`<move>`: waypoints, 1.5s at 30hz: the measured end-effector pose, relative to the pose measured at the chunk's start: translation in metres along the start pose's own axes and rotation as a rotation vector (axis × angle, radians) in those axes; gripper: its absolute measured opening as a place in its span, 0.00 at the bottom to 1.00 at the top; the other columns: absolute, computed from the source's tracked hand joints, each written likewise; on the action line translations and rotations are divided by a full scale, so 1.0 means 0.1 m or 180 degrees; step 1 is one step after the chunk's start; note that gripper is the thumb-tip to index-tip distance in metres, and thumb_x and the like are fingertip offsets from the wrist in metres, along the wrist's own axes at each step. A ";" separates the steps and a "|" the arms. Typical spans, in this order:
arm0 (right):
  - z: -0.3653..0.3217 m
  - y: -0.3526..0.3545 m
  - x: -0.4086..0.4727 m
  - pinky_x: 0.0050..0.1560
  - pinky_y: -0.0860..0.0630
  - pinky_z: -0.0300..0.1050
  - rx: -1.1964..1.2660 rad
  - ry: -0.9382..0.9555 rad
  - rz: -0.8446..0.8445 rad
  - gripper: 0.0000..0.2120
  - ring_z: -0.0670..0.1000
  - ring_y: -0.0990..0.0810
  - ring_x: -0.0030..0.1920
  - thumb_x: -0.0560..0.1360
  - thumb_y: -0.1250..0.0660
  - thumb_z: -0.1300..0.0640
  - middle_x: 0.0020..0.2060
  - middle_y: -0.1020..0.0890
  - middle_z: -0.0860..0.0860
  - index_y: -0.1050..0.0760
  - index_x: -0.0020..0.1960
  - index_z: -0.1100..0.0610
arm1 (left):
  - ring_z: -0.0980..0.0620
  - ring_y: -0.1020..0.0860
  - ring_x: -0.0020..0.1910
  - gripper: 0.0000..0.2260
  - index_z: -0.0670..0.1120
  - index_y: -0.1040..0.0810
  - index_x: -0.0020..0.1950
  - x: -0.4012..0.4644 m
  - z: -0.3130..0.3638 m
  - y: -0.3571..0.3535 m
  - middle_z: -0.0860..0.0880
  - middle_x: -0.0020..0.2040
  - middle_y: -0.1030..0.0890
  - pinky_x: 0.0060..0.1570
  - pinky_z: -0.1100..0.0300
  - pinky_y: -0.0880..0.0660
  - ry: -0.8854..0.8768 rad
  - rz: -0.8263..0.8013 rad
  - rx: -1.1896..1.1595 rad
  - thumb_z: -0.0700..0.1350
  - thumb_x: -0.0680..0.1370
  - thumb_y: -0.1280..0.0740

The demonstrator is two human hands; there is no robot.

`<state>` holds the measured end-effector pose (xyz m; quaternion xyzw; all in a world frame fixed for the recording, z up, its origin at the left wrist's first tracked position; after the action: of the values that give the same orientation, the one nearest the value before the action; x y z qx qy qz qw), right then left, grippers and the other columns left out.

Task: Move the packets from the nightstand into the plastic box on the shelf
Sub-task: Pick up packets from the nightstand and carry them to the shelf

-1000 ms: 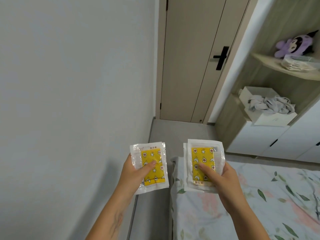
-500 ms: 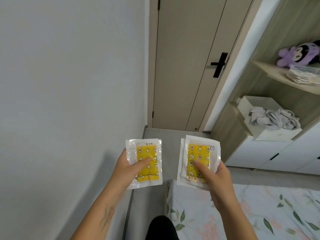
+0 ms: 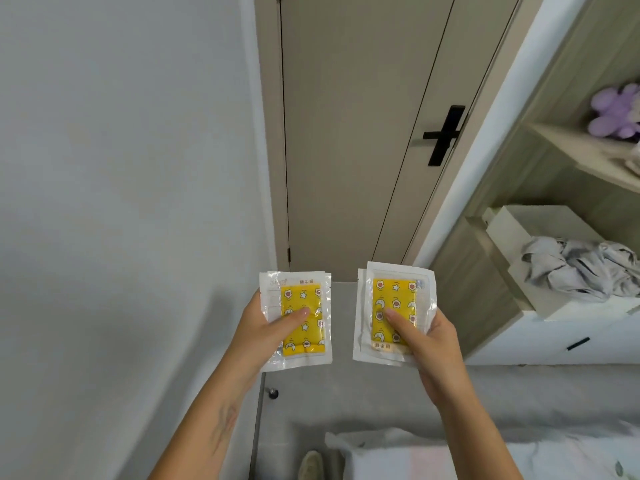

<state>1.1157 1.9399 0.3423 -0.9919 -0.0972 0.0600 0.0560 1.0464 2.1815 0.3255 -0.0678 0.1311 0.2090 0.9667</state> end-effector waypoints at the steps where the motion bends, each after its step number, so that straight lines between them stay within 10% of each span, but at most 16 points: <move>1: -0.07 -0.02 0.20 0.43 0.18 0.44 0.0011 0.0020 0.0014 0.17 0.54 0.13 0.47 0.60 0.23 0.48 0.47 0.13 0.54 0.17 0.48 0.50 | 0.55 0.15 0.43 0.14 0.54 0.22 0.55 0.21 0.08 -0.05 0.56 0.45 0.14 0.35 0.62 0.19 0.0009 -0.0026 0.0003 0.44 0.72 0.25; 15: -0.57 0.46 2.02 0.42 0.17 0.44 0.0190 0.0038 0.0622 0.14 0.56 0.14 0.46 0.65 0.24 0.53 0.46 0.13 0.55 0.18 0.49 0.53 | 0.50 0.15 0.47 0.16 0.52 0.21 0.57 2.26 0.82 -1.21 0.51 0.49 0.14 0.45 0.51 0.18 0.0044 -0.0603 0.0204 0.44 0.71 0.24; 29: -0.93 1.70 3.50 0.41 0.18 0.41 0.0235 0.0256 0.1884 0.13 0.53 0.13 0.46 0.66 0.22 0.50 0.46 0.13 0.52 0.17 0.49 0.47 | 0.52 0.14 0.43 0.13 0.51 0.22 0.54 4.15 1.30 -3.42 0.52 0.45 0.13 0.33 0.61 0.19 0.0068 -0.2007 0.0507 0.39 0.73 0.26; 45: -1.45 4.26 3.75 0.45 0.17 0.47 0.0157 0.0194 0.3079 0.18 0.53 0.13 0.46 0.66 0.24 0.51 0.46 0.13 0.51 0.19 0.54 0.53 | 0.53 0.14 0.43 0.14 0.52 0.21 0.54 4.28 1.24 -6.85 0.53 0.45 0.13 0.33 0.62 0.20 0.0187 -0.3196 0.0724 0.42 0.71 0.24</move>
<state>1.5792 1.5852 0.3922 -0.9230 0.3782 0.0524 0.0480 1.7392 1.7505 0.3756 -0.0226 0.1314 -0.2985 0.9450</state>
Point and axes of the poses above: each hand's wrist, its own x-axis towards the middle knuckle, its own y-axis out of the back of the hand, z = x × y, the point moved 6 cm from there along x, towards the middle knuckle
